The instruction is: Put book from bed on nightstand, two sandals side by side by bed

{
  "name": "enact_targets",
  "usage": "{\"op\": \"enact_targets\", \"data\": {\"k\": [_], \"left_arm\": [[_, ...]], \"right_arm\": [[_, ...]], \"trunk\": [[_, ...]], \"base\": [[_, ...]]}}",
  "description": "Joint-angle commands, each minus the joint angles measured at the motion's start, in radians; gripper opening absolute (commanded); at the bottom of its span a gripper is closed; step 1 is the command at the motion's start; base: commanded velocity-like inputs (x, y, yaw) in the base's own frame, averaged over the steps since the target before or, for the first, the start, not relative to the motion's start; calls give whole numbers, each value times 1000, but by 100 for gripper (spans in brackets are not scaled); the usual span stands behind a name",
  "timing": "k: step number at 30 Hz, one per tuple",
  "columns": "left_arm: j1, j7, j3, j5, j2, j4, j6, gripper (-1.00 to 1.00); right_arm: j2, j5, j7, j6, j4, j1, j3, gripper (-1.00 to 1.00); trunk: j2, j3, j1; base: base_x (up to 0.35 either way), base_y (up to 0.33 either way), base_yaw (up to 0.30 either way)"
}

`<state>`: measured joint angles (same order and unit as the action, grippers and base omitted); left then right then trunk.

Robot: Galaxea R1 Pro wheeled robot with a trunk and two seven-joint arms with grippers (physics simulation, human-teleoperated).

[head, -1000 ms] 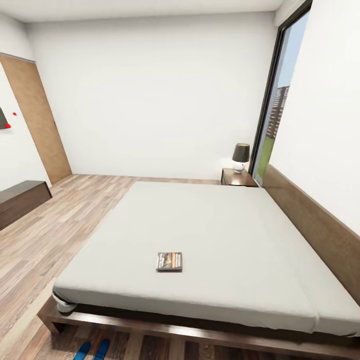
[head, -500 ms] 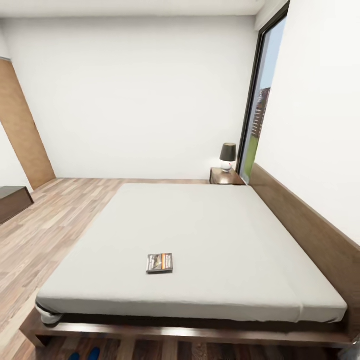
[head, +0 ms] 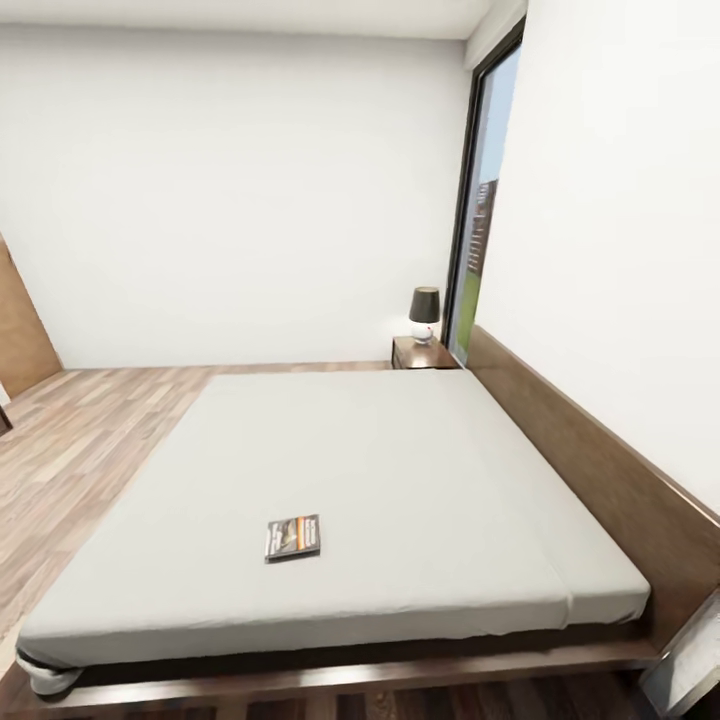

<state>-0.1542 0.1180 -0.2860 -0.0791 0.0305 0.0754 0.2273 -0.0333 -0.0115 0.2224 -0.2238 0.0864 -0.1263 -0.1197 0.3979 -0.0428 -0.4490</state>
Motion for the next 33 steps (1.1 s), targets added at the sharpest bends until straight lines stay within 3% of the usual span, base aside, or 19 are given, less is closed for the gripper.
{"op": "enact_targets", "data": {"k": [1,33], "left_arm": [[-1,3,-9,-8,0,0,3,100],[-1,3,-8,-10,0,0,4,100]], "right_arm": [[0,-1,6,-2,-1,-1,-8,100],[0,-1,6,-2,-2,-1,-8,100]], "trunk": [[2,-2,-1],[2,-2,-1]], "base": [[226,0,-52],[91,-5,-7]]}}
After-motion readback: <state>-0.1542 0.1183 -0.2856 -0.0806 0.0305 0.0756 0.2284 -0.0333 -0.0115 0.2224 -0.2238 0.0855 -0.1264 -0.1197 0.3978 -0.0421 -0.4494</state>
